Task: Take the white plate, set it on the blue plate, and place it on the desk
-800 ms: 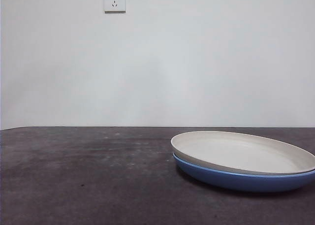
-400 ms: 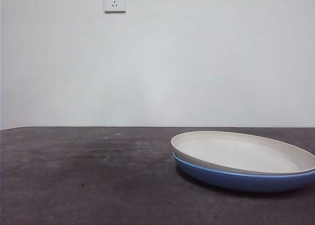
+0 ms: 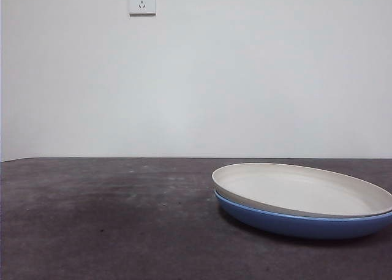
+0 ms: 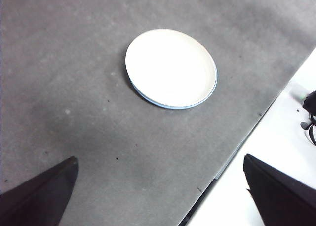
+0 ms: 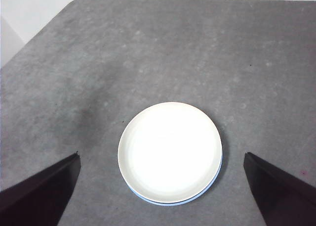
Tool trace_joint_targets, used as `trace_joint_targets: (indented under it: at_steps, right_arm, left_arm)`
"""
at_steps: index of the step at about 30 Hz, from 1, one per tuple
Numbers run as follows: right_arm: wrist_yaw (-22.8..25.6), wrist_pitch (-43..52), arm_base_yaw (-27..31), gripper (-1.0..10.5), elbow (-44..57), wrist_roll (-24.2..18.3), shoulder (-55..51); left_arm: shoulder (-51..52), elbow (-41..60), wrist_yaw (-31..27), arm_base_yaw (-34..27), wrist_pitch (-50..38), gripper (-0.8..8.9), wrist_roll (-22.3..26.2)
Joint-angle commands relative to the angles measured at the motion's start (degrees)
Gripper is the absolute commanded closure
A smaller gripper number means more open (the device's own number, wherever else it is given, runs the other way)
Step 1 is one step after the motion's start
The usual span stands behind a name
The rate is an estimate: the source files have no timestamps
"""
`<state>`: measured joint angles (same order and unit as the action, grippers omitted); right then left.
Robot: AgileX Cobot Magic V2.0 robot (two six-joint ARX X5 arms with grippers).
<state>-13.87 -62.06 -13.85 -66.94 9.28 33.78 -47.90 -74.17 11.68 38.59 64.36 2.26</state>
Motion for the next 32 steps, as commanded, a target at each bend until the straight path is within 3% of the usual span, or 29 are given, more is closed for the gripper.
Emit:
trace_joint_targets:
  at_steps: [1, 6, 15, 23, 32]
  right_arm:
    - [0.0, 0.2, -0.2, 2.8, -1.0, 0.9, 0.2]
    - [0.2, -1.1, -0.2, 2.8, -1.0, 3.0, 0.6]
    - [0.2, -4.6, -0.2, 2.8, -1.0, 8.4, 8.9]
    - [-2.8, -5.9, -0.2, 2.8, -1.0, 6.9, 24.2]
    - [-2.6, -4.5, 0.7, 2.8, -1.0, 2.1, 42.3]
  left_arm:
    - [2.2, 0.8, -0.4, 0.4, -1.2, 1.52, 0.7]
    - [5.6, 1.9, -3.6, 0.4, -1.1, 1.52, 0.7]
    - [9.3, 1.9, -3.8, 0.4, 0.2, 1.52, 0.8]
    - [12.2, 1.9, -3.8, 0.4, 1.1, 1.52, 0.7]
    - [13.5, 1.9, -3.8, 0.4, 1.2, 1.52, 0.7]
